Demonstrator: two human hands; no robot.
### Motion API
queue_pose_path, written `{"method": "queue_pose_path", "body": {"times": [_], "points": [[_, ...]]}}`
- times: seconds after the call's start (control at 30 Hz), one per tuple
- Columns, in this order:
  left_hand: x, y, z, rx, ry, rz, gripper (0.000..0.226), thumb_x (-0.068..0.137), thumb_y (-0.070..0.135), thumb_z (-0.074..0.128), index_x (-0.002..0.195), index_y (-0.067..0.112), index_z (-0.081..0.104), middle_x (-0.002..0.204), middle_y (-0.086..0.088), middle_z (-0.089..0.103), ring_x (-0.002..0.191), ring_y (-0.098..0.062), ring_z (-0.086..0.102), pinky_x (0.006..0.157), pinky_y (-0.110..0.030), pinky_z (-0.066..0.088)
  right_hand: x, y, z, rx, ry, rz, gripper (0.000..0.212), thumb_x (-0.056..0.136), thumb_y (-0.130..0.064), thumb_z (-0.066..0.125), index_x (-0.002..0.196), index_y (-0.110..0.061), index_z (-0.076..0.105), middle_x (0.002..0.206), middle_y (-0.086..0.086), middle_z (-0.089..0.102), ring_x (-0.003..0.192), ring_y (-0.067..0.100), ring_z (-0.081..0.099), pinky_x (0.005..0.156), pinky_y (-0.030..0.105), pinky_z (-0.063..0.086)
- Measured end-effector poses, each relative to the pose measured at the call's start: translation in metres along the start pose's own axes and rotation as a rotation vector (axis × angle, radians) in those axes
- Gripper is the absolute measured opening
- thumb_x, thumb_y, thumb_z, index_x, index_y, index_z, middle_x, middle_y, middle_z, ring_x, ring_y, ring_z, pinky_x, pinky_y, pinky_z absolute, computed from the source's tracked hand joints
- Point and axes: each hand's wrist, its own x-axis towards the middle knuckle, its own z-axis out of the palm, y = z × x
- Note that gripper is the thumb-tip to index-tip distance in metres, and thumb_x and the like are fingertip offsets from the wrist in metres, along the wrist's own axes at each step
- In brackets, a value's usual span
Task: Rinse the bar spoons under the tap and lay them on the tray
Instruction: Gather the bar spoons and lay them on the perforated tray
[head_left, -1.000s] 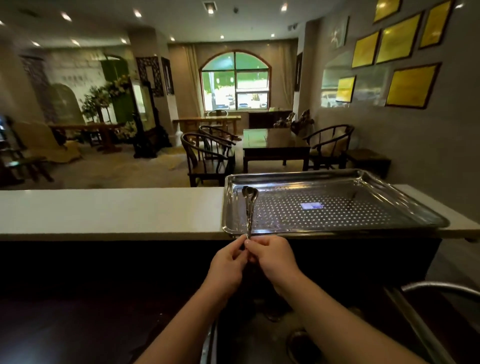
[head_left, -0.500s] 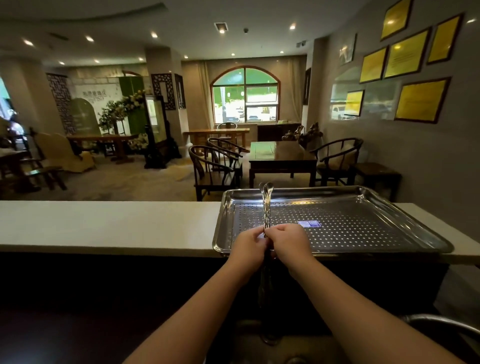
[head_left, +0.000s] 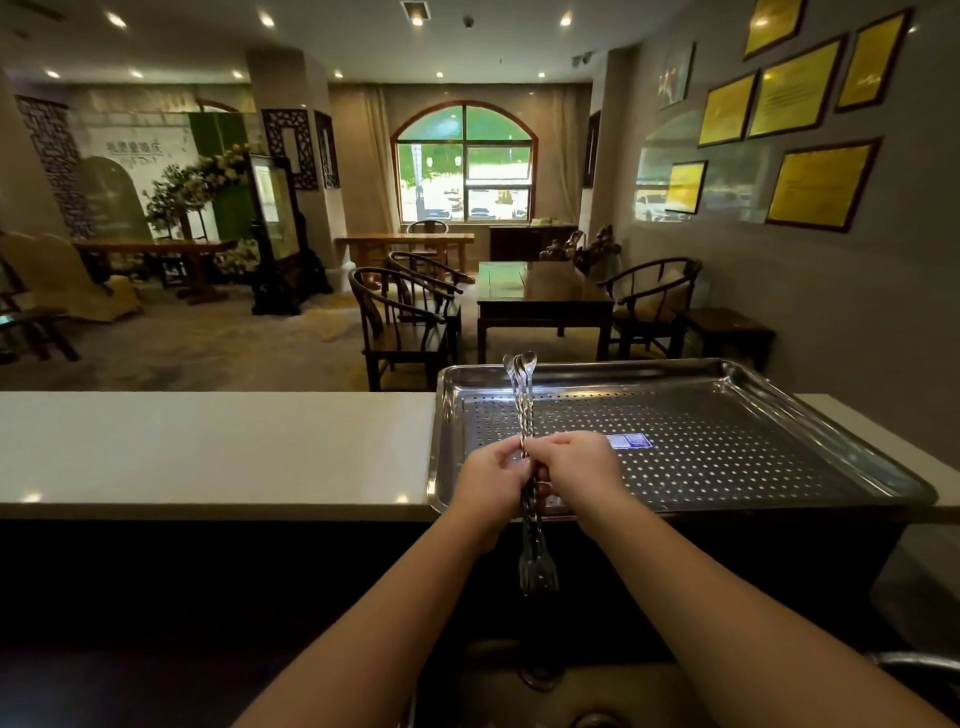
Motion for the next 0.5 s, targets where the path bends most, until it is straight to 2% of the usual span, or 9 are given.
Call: {"method": "queue_pose_path", "body": {"times": [0.1, 0.2, 0.33, 0.4, 0.5], "points": [[0.01, -0.002, -0.005, -0.098, 0.015, -0.08, 0.035, 0.095, 0.002, 0.048, 0.129, 0.01, 0.056, 0.097, -0.017, 0.07, 0.072, -0.02, 0.069, 0.064, -0.035, 0.058, 0.009, -0.003, 0.007, -0.024, 0.011, -0.033, 0.02, 0.085, -0.02, 0.069, 0.068, -0.01, 0.071, 0.067, 0.011, 0.071, 0.061, 0.022, 0.065, 0.066, 0.042, 0.057], [0.017, -0.002, -0.009, -0.204, 0.077, -0.156, 0.05, 0.095, -0.002, 0.047, 0.142, 0.006, 0.035, 0.083, -0.013, 0.064, 0.06, -0.018, 0.064, 0.06, -0.036, 0.058, 0.026, -0.006, 0.008, -0.044, 0.073, -0.037, 0.024, 0.088, -0.023, 0.064, 0.074, -0.003, 0.069, 0.064, 0.01, 0.066, 0.058, 0.02, 0.058, 0.062, 0.037, 0.052], [0.022, 0.003, -0.017, -0.228, 0.168, -0.201, 0.055, 0.094, -0.005, 0.045, 0.145, 0.003, 0.025, 0.072, -0.014, 0.055, 0.056, -0.022, 0.058, 0.052, -0.032, 0.056, 0.062, -0.009, 0.004, -0.023, 0.146, 0.005, 0.029, 0.087, -0.017, 0.065, 0.093, 0.011, 0.067, 0.086, 0.025, 0.071, 0.064, 0.022, 0.054, 0.062, 0.037, 0.051], [0.023, 0.004, -0.023, -0.22, 0.197, -0.211, 0.053, 0.094, -0.006, 0.044, 0.143, -0.002, 0.025, 0.071, -0.014, 0.052, 0.056, -0.022, 0.055, 0.051, -0.032, 0.052, 0.081, -0.007, 0.006, -0.1, 0.108, 0.033, 0.028, 0.088, -0.015, 0.066, 0.096, 0.012, 0.068, 0.092, 0.027, 0.071, 0.066, 0.023, 0.057, 0.064, 0.038, 0.052], [0.023, 0.001, -0.029, -0.199, 0.224, -0.228, 0.051, 0.093, -0.01, 0.041, 0.14, -0.012, 0.021, 0.071, -0.016, 0.047, 0.056, -0.023, 0.05, 0.053, -0.033, 0.045, 0.103, 0.002, 0.019, -0.278, 0.002, 0.081, 0.027, 0.089, -0.02, 0.067, 0.093, 0.006, 0.069, 0.09, 0.02, 0.072, 0.08, 0.029, 0.067, 0.074, 0.04, 0.056]]}}
